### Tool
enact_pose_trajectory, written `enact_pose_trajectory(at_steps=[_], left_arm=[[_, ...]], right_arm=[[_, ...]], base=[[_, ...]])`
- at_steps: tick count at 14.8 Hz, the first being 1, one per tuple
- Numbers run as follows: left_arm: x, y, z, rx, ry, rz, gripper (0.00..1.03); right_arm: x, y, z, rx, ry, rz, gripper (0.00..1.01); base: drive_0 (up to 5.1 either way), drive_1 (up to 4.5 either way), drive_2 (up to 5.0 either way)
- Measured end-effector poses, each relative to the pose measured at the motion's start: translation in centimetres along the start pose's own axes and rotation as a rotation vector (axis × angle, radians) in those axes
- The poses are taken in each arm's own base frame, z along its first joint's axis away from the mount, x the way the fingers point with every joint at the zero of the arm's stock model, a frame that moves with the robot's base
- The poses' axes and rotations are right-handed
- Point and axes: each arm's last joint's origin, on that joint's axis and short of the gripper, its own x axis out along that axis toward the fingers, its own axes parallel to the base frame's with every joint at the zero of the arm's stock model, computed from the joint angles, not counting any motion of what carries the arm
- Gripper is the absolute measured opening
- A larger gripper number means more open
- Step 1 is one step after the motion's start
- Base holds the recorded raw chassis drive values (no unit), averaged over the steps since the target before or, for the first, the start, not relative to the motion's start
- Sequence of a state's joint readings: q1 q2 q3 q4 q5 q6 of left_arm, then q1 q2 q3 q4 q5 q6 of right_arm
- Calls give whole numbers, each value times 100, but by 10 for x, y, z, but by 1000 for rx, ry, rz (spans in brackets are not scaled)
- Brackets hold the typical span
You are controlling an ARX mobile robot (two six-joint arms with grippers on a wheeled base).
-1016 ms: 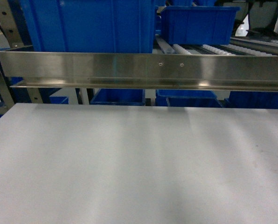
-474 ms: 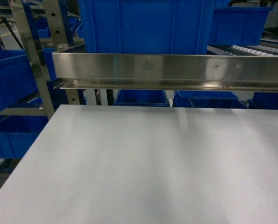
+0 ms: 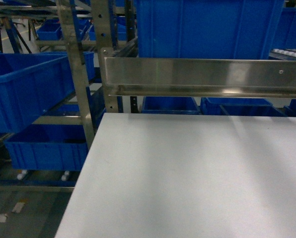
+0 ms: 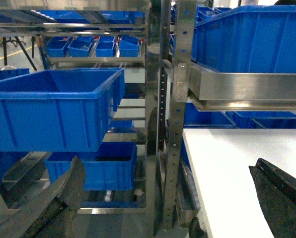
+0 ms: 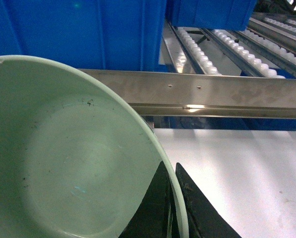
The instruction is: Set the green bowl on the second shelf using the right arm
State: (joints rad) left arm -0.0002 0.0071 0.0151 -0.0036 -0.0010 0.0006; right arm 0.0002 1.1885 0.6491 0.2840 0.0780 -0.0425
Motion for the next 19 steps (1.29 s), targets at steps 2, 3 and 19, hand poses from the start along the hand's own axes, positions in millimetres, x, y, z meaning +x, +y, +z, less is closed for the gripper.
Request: enact_pose_trajectory(at_steps=[2, 3, 19], left_arm=[[0, 0, 0, 0, 0, 0, 98], [0, 0, 0, 0, 2, 0, 98], [0, 0, 0, 0, -1, 0, 98]], right_arm=[[0, 0, 0, 0, -1, 0, 2], [0, 0, 0, 0, -1, 0, 2], [0, 0, 0, 0, -2, 0, 2]], base=[[-502, 244, 244], [-505, 240, 240], [-502, 243, 243]])
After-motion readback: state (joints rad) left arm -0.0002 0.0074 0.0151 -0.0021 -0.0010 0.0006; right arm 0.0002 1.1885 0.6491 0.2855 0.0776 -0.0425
